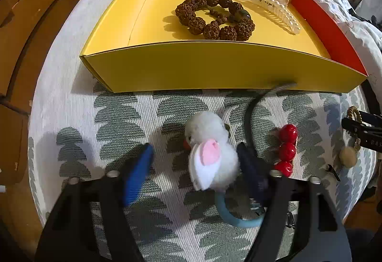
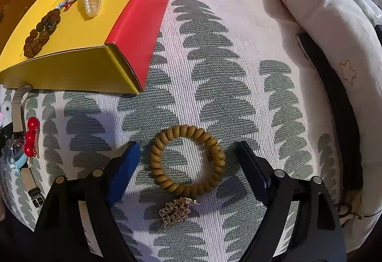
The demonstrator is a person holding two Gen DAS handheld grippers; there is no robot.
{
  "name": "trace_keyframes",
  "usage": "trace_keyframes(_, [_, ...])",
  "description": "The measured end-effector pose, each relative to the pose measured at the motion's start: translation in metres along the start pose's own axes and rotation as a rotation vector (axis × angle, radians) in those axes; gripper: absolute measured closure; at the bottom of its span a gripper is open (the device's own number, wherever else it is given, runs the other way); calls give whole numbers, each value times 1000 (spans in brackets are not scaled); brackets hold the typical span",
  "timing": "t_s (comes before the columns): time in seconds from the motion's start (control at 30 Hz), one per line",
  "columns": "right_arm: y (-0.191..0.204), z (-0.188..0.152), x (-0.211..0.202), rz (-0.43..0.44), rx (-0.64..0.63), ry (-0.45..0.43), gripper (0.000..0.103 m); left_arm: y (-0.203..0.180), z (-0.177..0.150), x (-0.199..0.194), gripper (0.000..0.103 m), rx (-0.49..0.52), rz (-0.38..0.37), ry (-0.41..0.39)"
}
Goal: Organize jewelry
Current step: 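Grasp the white bunny plush with the left gripper while the right grasps the tan bracelet, then carry the bunny plush and tan bracelet with both grippers over the yellow box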
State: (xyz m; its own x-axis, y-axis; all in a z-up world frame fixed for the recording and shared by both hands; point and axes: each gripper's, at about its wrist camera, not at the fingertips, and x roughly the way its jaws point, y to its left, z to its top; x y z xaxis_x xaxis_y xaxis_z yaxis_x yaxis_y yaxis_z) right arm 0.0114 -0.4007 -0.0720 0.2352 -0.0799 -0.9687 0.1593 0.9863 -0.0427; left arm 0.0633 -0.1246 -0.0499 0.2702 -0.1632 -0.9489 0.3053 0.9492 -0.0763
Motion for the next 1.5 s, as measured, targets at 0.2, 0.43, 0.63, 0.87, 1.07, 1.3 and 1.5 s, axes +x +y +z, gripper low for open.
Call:
trace_keyframes(0.2, [-8,0,-9,40,31,-1,48,-3,-4,0,68,13,-31,20])
trace_keyframes(0.43, [-15,-1,-12,55,58,1,53,1,-8,-3,71,-8,-76,35])
trace_keyframes(0.63, [-36,0,-17,83,99,-1,63,8,-11,-12,72,-17,-97,25])
trace_keyframes(0.87, [-40,-6,-37,91,112,-24,63,10,-13,-34,72,-12,-86,-13])
trace_keyframes(1.07, [-43,-9,-58,87,116,-64,63,14,-18,-50,72,-13,-89,-52])
trace_keyframes(1.3, [-30,-16,-81,104,114,-119,63,11,-13,-68,72,-11,-104,-99])
trace_keyframes(1.5, [-19,-12,-96,131,110,-162,63,16,-10,-82,72,-29,-115,-139])
